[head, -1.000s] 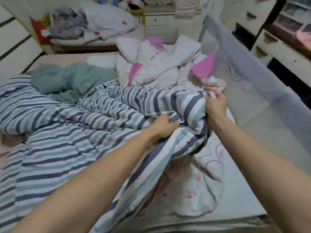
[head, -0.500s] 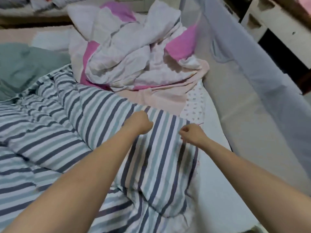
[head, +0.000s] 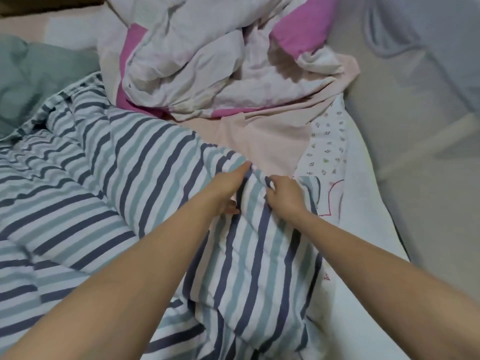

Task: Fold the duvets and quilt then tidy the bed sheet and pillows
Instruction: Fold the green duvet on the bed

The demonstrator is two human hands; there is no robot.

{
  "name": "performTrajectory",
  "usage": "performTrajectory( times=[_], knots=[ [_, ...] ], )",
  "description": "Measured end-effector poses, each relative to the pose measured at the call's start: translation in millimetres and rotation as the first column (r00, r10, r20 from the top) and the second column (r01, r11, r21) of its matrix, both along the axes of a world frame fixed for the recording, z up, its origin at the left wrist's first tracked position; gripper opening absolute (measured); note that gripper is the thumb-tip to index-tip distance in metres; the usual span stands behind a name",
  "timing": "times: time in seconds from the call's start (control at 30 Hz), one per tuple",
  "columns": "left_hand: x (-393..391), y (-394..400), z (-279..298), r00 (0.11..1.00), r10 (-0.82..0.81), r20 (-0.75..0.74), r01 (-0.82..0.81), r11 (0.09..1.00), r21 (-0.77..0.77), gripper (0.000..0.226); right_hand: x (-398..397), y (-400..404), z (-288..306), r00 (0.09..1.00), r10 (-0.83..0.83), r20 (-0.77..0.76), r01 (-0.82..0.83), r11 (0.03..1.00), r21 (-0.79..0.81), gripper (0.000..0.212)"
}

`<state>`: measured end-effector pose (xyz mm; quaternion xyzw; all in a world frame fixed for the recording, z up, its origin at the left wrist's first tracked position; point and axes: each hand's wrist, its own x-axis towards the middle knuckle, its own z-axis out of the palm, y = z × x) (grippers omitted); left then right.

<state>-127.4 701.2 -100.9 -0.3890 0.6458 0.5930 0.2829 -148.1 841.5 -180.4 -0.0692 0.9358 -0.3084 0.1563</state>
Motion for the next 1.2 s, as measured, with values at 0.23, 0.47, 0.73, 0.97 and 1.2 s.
performTrajectory(
  times=[0.23, 0.47, 0.73, 0.97, 1.2],
  knots=[
    [33.9, -26.4, 3.8, 0.962, 0.229, -0.150, -0.257, 0.945, -0.201, 0.036, 98.3, -18.4, 103.5, 0.890, 0.436, -0.132, -0.452, 0.881, -0.141, 0.040],
    [112.6, -54.1, 65.3, 0.912, 0.055, -0.406, -0.047, 0.998, 0.032, 0.027, 26.2, -64.9, 141.1, 0.833, -0.026, 0.553, 0.187, 0.954, -0.236, 0.083],
    [120.1, -129.5, 102.4, 0.967, 0.121, -0.225, -0.194, 0.920, -0.340, 0.042, 82.1, -104.4, 158.0, 0.987, 0.127, 0.097, -0.093, 0.949, -0.300, 0.014],
    [76.6, -49.6, 129.0, 0.985, -0.005, -0.172, 0.013, 0.999, 0.048, 0.065, 128.0, -53.4, 215.9, 0.974, 0.031, -0.223, -0.104, 0.940, -0.325, 0.028],
    [55.0, 82.3, 154.3, 0.907, -0.087, -0.413, 0.152, 0.980, 0.128, 0.017, 129.9, 69.1, 246.9, 0.924, -0.269, -0.270, 0.141, 0.900, -0.413, 0.044]
  ],
)
